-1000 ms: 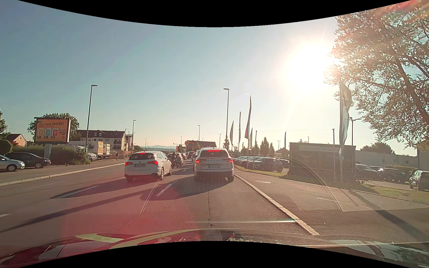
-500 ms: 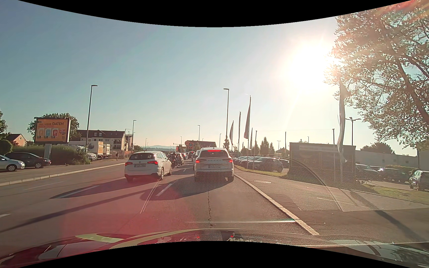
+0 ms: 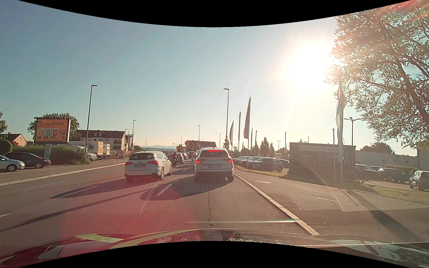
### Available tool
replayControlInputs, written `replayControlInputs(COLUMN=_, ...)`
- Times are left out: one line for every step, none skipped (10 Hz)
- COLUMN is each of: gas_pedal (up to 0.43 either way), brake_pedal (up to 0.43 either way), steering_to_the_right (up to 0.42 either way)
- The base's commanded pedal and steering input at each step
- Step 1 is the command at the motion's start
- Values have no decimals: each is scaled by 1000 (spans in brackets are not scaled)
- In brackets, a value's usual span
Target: Follow the waypoints while adhering to traffic rules and regulations
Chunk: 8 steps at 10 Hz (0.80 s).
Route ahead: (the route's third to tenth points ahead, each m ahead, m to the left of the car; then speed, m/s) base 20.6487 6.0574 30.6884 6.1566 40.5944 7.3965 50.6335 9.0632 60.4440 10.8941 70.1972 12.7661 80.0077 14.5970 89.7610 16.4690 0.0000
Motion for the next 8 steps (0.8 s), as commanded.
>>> replayControlInputs(gas_pedal=0, brake_pedal=250, steering_to_the_right=-15)
replayControlInputs(gas_pedal=0, brake_pedal=256, steering_to_the_right=-15)
replayControlInputs(gas_pedal=0, brake_pedal=256, steering_to_the_right=-15)
replayControlInputs(gas_pedal=0, brake_pedal=256, steering_to_the_right=-15)
replayControlInputs(gas_pedal=0, brake_pedal=256, steering_to_the_right=-15)
replayControlInputs(gas_pedal=0, brake_pedal=256, steering_to_the_right=-15)
replayControlInputs(gas_pedal=0, brake_pedal=256, steering_to_the_right=-15)
replayControlInputs(gas_pedal=0, brake_pedal=250, steering_to_the_right=-15)
